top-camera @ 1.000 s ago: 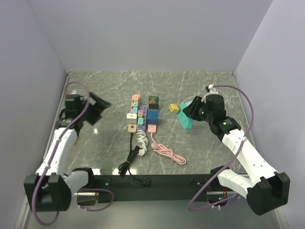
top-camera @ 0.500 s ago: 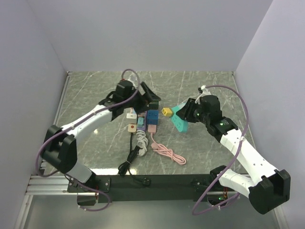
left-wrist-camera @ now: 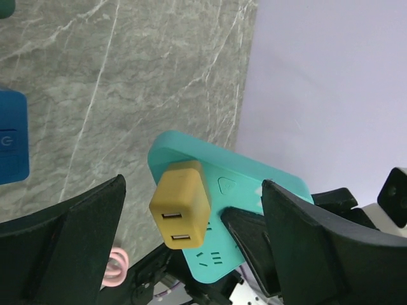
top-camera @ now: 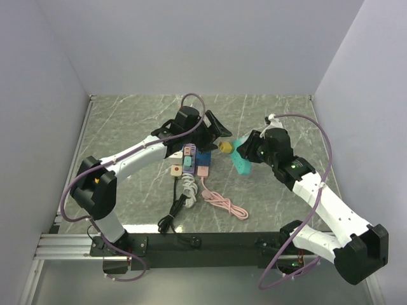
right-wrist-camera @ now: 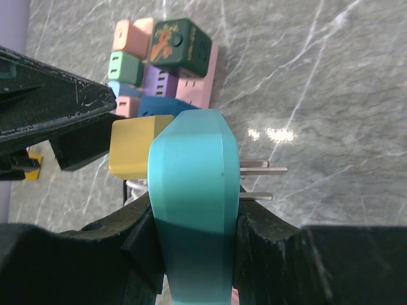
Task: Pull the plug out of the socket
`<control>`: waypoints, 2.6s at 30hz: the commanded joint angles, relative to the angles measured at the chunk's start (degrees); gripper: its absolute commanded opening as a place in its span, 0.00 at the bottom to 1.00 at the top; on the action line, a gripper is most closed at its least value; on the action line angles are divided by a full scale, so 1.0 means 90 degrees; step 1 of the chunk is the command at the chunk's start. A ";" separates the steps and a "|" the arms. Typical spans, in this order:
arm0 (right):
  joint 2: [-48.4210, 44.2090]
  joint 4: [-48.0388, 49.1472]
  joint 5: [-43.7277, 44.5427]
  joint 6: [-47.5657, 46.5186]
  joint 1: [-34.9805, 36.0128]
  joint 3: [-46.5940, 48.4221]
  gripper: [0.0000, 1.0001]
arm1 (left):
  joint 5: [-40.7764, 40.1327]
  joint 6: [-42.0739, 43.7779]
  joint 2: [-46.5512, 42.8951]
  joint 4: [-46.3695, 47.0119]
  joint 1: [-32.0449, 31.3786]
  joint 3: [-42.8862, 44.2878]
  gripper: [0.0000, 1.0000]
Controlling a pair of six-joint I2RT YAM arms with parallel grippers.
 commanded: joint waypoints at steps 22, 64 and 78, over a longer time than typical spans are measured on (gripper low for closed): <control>0.0268 0.1070 0.0540 0.0015 0.0360 0.0225 0.00 | 0.0375 -0.0451 0.0675 0.0428 -0.0259 0.0614 0.28; 0.1703 -0.1635 0.3518 0.0962 -0.2305 0.0645 0.00 | -0.0162 0.3144 -0.1514 -0.1438 0.7162 -0.1612 0.00; 0.2719 -0.2396 0.4260 0.1646 -0.3184 0.1347 0.00 | -0.0387 0.3056 -0.0545 -0.1203 0.7700 -0.1964 0.47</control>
